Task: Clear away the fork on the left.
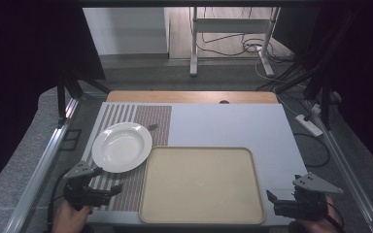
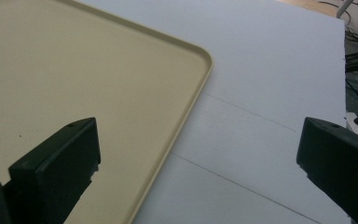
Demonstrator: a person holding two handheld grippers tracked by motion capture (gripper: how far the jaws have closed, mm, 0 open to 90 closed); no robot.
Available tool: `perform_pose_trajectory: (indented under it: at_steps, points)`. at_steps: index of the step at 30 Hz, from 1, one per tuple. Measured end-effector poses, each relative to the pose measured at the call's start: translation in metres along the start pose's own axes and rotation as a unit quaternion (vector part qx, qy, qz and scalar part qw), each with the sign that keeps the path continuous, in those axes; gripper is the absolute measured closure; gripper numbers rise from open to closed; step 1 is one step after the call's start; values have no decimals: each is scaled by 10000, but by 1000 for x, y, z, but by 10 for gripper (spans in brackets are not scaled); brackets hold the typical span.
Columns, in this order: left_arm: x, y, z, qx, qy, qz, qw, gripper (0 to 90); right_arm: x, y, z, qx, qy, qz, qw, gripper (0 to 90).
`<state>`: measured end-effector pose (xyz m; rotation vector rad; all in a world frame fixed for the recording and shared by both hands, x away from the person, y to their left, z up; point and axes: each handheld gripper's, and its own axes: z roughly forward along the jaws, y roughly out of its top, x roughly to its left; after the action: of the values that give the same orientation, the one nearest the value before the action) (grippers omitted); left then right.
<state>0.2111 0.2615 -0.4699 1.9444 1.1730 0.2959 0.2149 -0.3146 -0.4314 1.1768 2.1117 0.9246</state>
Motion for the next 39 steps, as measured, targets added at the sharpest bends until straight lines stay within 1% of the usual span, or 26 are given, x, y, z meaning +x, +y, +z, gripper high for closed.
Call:
perform_pose_trajectory:
  at_steps: [3,6,9,13,19,22,24,28,33,39]
  points:
    - [3,3,6,73,14,13,10000,4,0,0,0,4,1,-1,10000,0]
    - [4,5,12,144,48,70,9999,3,0,0,0,2,-3,-4,10000,0]
    - [5,7,15,203,75,79,9997,2,0,0,0,4,-4,-5,10000,0]
    - [8,10,19,234,44,47,9997,2,0,0,0,6,-5,-5,10000,0]
    - [11,20,28,311,95,123,9994,0,1,0,0,24,-13,-20,10000,0]
    - [12,25,34,373,163,190,9990,0,1,0,0,23,-13,-21,10000,0]
    - [15,30,40,439,169,160,9988,0,1,0,1,29,-12,-20,10000,0]
    - [19,35,45,484,167,121,9986,0,1,0,1,29,-13,-23,10000,0]
    - [25,44,55,553,173,138,9982,0,1,0,1,36,-10,-24,10000,0]
    - [32,54,68,552,58,101,9984,0,1,0,1,45,-8,-23,10000,0]
